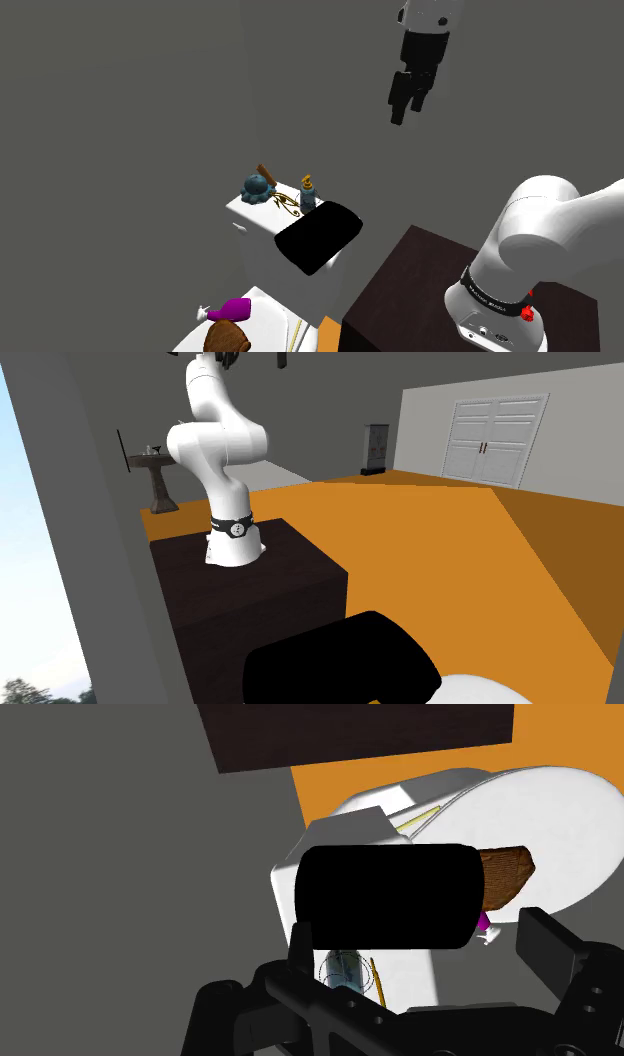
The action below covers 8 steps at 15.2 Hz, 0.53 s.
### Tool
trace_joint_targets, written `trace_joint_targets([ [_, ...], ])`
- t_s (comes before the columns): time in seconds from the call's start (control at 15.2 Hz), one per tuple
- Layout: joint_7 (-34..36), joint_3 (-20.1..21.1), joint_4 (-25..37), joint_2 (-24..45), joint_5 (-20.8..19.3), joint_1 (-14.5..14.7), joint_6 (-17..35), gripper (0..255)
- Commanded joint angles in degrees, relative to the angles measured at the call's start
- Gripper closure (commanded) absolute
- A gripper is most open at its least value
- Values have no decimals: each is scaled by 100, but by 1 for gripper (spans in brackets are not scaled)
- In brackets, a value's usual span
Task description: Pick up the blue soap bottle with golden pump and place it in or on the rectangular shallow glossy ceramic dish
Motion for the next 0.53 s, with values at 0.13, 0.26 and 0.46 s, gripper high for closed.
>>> trace_joint_targets([
  [0.13, 81, 36, -46, 337, 12, -31, 309, 0],
  [0.26, 163, 69, -62, 695, 20, -62, 608, 0],
  [0.46, 285, 118, -31, 1267, 24, -112, 1036, 0],
])
